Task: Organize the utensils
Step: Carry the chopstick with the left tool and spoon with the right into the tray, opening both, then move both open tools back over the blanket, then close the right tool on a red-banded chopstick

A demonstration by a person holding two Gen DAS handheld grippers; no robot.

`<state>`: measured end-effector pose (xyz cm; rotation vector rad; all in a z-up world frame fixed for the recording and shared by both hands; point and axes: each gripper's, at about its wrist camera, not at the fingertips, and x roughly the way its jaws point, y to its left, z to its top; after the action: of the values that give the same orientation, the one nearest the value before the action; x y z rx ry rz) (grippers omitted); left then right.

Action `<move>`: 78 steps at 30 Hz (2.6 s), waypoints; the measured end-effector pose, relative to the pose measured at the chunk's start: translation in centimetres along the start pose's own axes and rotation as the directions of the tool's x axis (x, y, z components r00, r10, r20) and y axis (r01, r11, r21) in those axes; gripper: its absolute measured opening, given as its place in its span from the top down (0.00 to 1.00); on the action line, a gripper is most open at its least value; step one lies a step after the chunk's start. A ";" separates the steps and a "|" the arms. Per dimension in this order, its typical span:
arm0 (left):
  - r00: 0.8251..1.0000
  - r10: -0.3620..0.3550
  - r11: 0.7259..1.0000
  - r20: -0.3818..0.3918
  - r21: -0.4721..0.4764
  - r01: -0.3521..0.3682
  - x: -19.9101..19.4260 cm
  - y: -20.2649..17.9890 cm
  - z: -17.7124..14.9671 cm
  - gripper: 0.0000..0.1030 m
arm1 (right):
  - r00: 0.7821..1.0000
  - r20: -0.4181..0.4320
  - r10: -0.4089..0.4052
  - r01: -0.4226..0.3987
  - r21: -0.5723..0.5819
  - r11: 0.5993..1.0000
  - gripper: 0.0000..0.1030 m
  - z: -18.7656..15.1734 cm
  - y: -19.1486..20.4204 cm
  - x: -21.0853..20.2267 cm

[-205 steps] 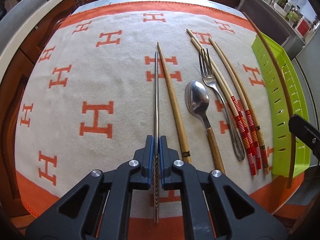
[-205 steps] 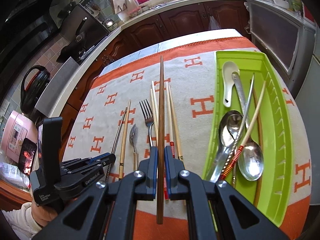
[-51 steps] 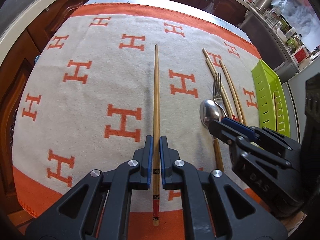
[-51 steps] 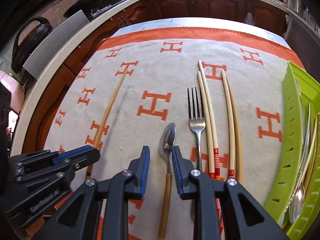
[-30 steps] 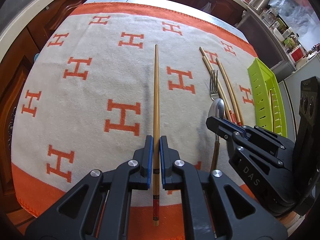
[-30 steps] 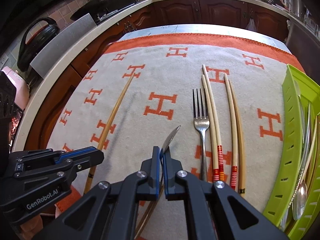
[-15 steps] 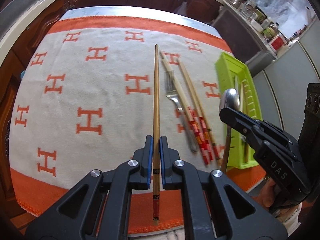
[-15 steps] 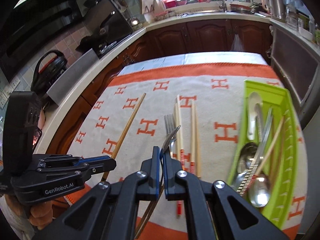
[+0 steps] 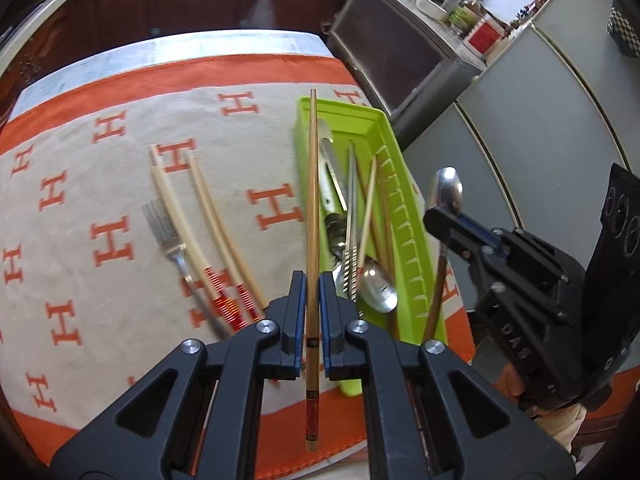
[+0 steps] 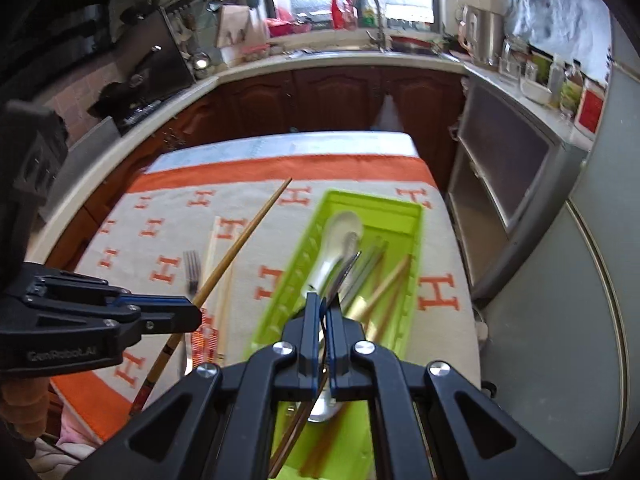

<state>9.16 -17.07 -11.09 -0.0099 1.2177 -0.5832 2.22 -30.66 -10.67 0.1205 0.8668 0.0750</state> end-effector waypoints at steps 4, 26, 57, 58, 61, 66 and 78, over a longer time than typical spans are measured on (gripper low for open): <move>0.999 -0.012 1.000 -0.050 0.006 0.012 3.2 -1.8 1.2 0.96 | 0.998 -0.063 -0.003 0.005 0.029 1.000 0.97 -0.9 -1.5 1.9; 0.994 0.021 0.999 -0.105 0.045 -0.017 5.5 -2.0 0.7 0.95 | 0.992 -0.101 0.073 -0.050 0.209 0.977 0.92 -2.1 -2.5 2.7; 0.970 0.242 0.961 0.011 -0.139 -0.238 -2.3 11.8 -5.4 0.95 | 0.960 -0.179 0.214 -0.194 0.127 0.973 0.92 -0.9 7.5 3.8; 0.969 0.247 0.960 0.014 -0.141 -0.242 -2.2 11.9 -5.4 0.95 | 0.959 -0.191 0.210 -0.189 0.123 0.974 0.92 -0.8 7.7 4.2; 0.964 0.266 0.955 0.029 -0.141 -0.259 -2.3 12.2 -5.5 0.95 | 0.956 -0.225 0.189 -0.167 0.113 0.980 0.92 -0.6 8.2 5.4; 0.964 0.265 0.953 0.027 -0.157 -0.257 -2.1 13.2 -5.5 0.95 | 0.947 -0.278 0.162 -0.136 0.110 0.985 0.92 -0.2 8.4 7.8; 0.964 0.266 0.948 0.022 -0.187 -0.257 -1.3 15.5 -5.4 0.95 | 0.931 -0.357 0.077 -0.056 0.068 0.996 0.92 -0.1 9.2 11.2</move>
<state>10.56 -1.65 -16.70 -0.0163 1.2001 -0.2364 9.23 -20.25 -17.92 0.1937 1.2325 0.1391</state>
